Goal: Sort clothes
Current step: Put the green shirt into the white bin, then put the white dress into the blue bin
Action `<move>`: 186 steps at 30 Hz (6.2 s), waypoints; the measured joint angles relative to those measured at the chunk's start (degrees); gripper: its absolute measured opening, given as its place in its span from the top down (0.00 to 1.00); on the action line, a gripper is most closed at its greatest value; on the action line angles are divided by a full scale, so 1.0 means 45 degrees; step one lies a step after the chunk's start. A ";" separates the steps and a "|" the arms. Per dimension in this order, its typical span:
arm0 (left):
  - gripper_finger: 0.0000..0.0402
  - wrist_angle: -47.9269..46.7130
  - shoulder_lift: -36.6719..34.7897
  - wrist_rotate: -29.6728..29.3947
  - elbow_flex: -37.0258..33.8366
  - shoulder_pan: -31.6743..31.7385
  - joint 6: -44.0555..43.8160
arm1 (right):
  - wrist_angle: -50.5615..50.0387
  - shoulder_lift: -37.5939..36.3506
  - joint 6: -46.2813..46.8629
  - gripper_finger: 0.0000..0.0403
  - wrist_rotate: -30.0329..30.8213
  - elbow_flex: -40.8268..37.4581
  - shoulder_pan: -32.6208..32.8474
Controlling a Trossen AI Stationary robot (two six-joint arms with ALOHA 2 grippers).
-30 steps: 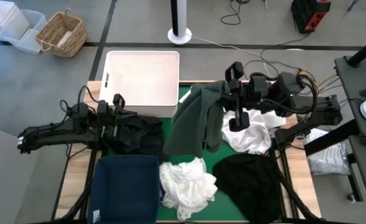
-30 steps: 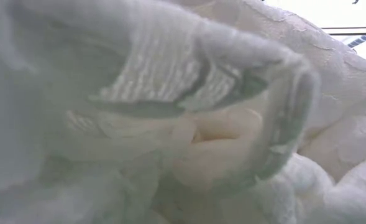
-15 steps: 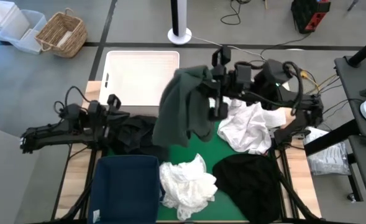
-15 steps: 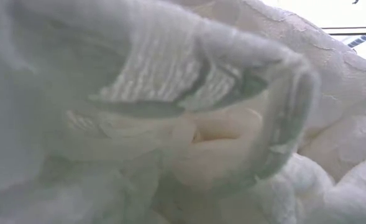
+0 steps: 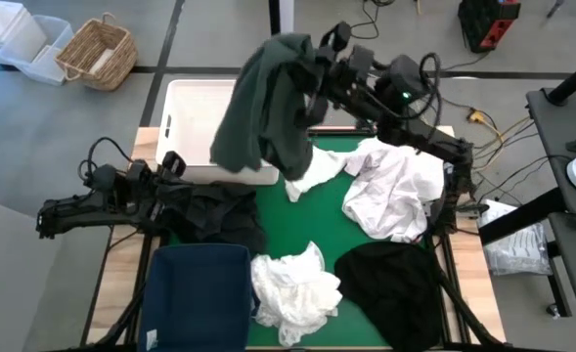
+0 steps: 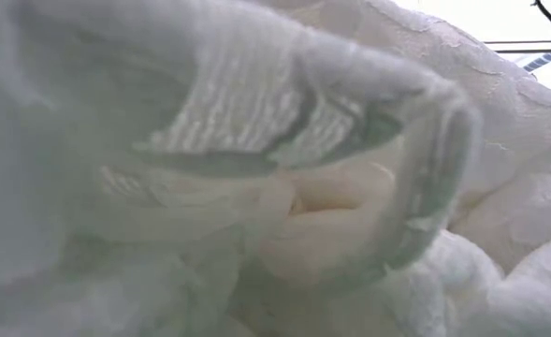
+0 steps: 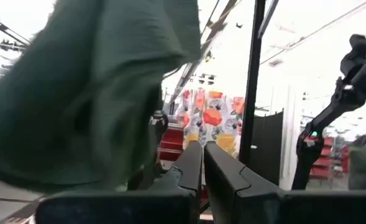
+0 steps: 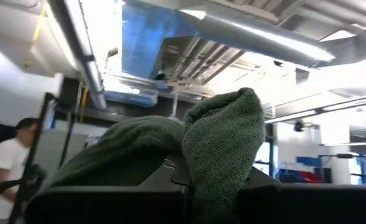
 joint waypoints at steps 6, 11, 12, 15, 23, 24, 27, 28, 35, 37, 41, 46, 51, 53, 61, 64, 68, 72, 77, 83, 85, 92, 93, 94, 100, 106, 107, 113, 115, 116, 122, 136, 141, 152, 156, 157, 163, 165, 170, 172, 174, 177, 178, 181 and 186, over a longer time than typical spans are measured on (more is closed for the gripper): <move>1.00 0.0762 -0.0329 0.1049 -0.0222 -0.0067 -0.0303 | 0.1266 0.0754 0.0895 0.97 -0.0092 0.0143 -0.1101; 1.00 0.1800 -0.0687 0.2093 -0.0534 -0.0144 -0.0592 | 0.2523 0.1437 0.1804 0.97 -0.0124 0.0140 -0.1800; 1.00 0.1809 -0.0767 0.2093 -0.0562 -0.0145 -0.0617 | 0.2862 0.1589 0.2038 0.97 -0.0131 0.0140 -0.1916; 1.00 0.1824 -0.0973 0.2088 -0.0632 -0.0145 -0.0617 | 0.3848 0.1991 0.2711 0.97 -0.0131 0.0140 -0.2208; 1.00 0.1803 -0.1212 0.2088 -0.0675 -0.0140 -0.0600 | 0.6030 0.3262 0.4741 0.97 -0.0123 0.0140 -0.2768; 1.00 0.1804 -0.1216 0.2088 -0.0675 -0.0140 -0.0572 | 0.6303 0.3431 0.4968 0.97 -0.0121 0.0140 -0.2825; 1.00 0.1785 -0.1227 0.2088 -0.0716 -0.0140 -0.0489 | 0.7152 0.3944 0.5594 0.97 -0.0117 0.0140 -0.2988; 1.00 0.1781 -0.1227 0.2084 -0.0719 -0.0140 -0.0443 | 0.7400 0.4125 0.5750 0.97 -0.0112 0.0140 -0.3027; 1.00 0.1804 -0.1247 0.2087 -0.0719 -0.0135 -0.0308 | 0.8529 0.5077 0.6577 0.97 -0.0092 0.0140 -0.3320; 1.00 0.1800 -0.1261 0.2083 -0.0719 -0.0135 -0.0282 | 0.8619 0.5302 0.6586 0.97 -0.0083 0.0140 -0.3342; 1.00 0.1804 -0.1266 0.2083 -0.0719 -0.0130 -0.0277 | 0.8566 0.5750 0.6565 0.97 -0.0287 0.0140 -0.3366; 1.00 0.1804 -0.1271 0.2083 -0.0719 -0.0130 -0.0277 | 0.8558 0.6316 0.6631 0.97 -0.0429 0.0135 -0.3383; 1.00 0.1744 -0.1271 0.2083 -0.0719 -0.0130 -0.0277 | 0.7755 0.6738 0.6855 0.97 -0.0801 0.0135 -0.3453; 1.00 0.1707 -0.1271 0.2083 -0.0719 -0.0130 -0.0277 | 0.7066 0.6844 0.6677 0.97 -0.1027 0.0135 -0.3469; 1.00 0.1702 -0.1271 0.2083 -0.0719 -0.0130 -0.0233 | 0.4124 0.6915 0.5309 0.97 -0.1851 0.0135 -0.3469; 1.00 0.1702 -0.1271 0.2083 -0.0719 -0.0130 -0.0224 | 0.3156 0.6915 0.5081 0.97 -0.2079 0.0135 -0.3469; 1.00 0.1702 -0.1271 0.2083 -0.0719 -0.0130 -0.0224 | 0.1549 0.6915 0.4381 0.97 -0.2081 0.0135 -0.3469; 1.00 0.1649 -0.1271 0.2083 -0.0719 -0.0130 -0.0224 | -0.0167 0.6915 0.3442 0.97 -0.2102 0.0135 -0.3464; 1.00 0.1606 -0.1271 0.2083 -0.0719 -0.0130 -0.0224 | -0.1829 0.6915 0.2738 0.97 -0.2100 0.0135 -0.3459; 1.00 0.1605 -0.1271 0.2079 -0.0719 -0.0130 -0.0224 | -0.3399 0.6892 0.2066 0.97 -0.2103 0.0135 -0.3450; 1.00 0.1600 -0.1271 0.2079 -0.0719 -0.0130 -0.0224 | -0.4047 0.6888 0.1780 0.97 -0.2098 0.0135 -0.3435; 1.00 0.1497 -0.1271 0.2079 -0.0719 -0.0130 -0.0014 | -0.6355 0.6769 0.0804 0.97 -0.2089 0.0135 -0.3288; 1.00 0.1493 -0.1271 0.2078 -0.0719 -0.0130 0.0020 | -0.6594 0.6744 0.0660 0.97 -0.2084 0.0135 -0.3251; 1.00 0.1498 -0.1271 0.2078 -0.0719 -0.0130 0.0028 | -0.6806 0.6718 0.0557 0.97 -0.2084 0.0135 -0.3212; 1.00 0.1497 -0.1271 0.2074 -0.0719 -0.0130 0.0043 | -0.7800 0.6551 -0.0289 0.97 -0.2074 0.0135 -0.3044; 1.00 0.1410 -0.1271 0.2054 -0.0719 -0.0130 0.0048 | -0.9038 0.6333 -0.0600 0.97 -0.1976 0.0135 -0.3008; 1.00 0.1396 -0.1271 0.2046 -0.0719 -0.0130 0.0048 | -0.9225 0.6297 -0.0605 0.97 -0.1968 0.0135 -0.3008; 1.00 0.1403 -0.1271 0.2025 -0.0719 -0.0130 0.0048 | -0.9738 0.6095 -0.0737 0.97 -0.1961 0.0135 -0.3008; 1.00 0.1401 -0.1271 0.2025 -0.0719 -0.0130 0.0048 | -0.9727 0.6025 -0.0677 0.97 -0.1953 0.0135 -0.3008; 1.00 0.1401 -0.1271 0.2025 -0.0719 -0.0130 0.0048 | -0.9723 0.6003 -0.0632 0.97 -0.1948 0.0135 -0.3008; 1.00 0.1401 -0.1271 0.2025 -0.0719 -0.0130 0.0048 | -0.9718 0.5943 -0.0690 0.87 -0.1934 0.0135 -0.2988; 1.00 0.1386 -0.1271 0.1972 -0.0719 -0.0130 0.0059 | -0.9572 0.5943 -0.0544 0.41 -0.1275 0.0183 -0.2842; 1.00 0.1367 -0.1271 0.1967 -0.0719 -0.0131 0.0063 | -0.9572 0.5943 -0.0537 0.29 -0.0831 0.0183 -0.2840; 1.00 0.1289 -0.1271 0.1967 -0.0719 -0.0130 0.0072 | -1.0796 0.5131 -0.0585 0.14 -0.0250 0.0193 -0.2811; 1.00 0.1275 -0.1271 0.1944 -0.0719 -0.0130 0.0159 | -1.1346 0.4704 -0.0566 0.13 -0.0263 0.0193 -0.2784; 1.00 0.1275 -0.1271 0.1939 -0.0722 -0.0134 0.0157 | -1.1440 0.4605 -0.0566 0.13 -0.0262 0.0193 -0.2784; 1.00 0.1260 -0.1268 0.1933 -0.0724 -0.0130 0.0155 | -1.1939 0.4237 -0.0436 0.14 -0.0187 0.0203 -0.2788; 1.00 0.1255 -0.1270 0.1932 -0.0724 -0.0131 0.0155 | -1.1928 0.4099 -0.0445 0.15 -0.0040 0.0203 -0.2764; 1.00 0.1208 -0.1271 0.1928 -0.0724 -0.0131 0.0155 | -1.2040 0.3597 -0.0464 0.19 0.0063 0.0203 -0.2634; 1.00 0.1173 -0.1270 0.1928 -0.0719 -0.0130 0.0155 | -1.2105 0.3309 -0.0545 0.22 0.0068 0.0203 -0.2484; 1.00 0.1158 -0.1268 0.1928 -0.0721 -0.0133 0.0155 | -1.2171 0.2977 -0.0639 0.25 0.0063 0.0203 -0.2249; 1.00 0.1115 -0.1266 0.1928 -0.0721 -0.0130 0.0155 | -1.2580 0.2411 -0.0745 0.30 0.0063 0.0203 -0.1855; 1.00 0.1091 -0.1258 0.1932 -0.0720 -0.0130 0.0155 | -1.2768 0.2203 -0.0757 0.32 0.0063 0.0201 -0.1717; 1.00 0.1046 -0.1149 0.1933 -0.0719 -0.0130 0.0150 | -1.3461 0.1623 -0.0765 0.37 0.0058 0.0178 -0.1229; 1.00 0.1054 -0.0805 0.1919 -0.0724 -0.0130 0.0150 | -1.4305 0.0715 -0.0848 0.45 0.0145 0.0085 -0.0229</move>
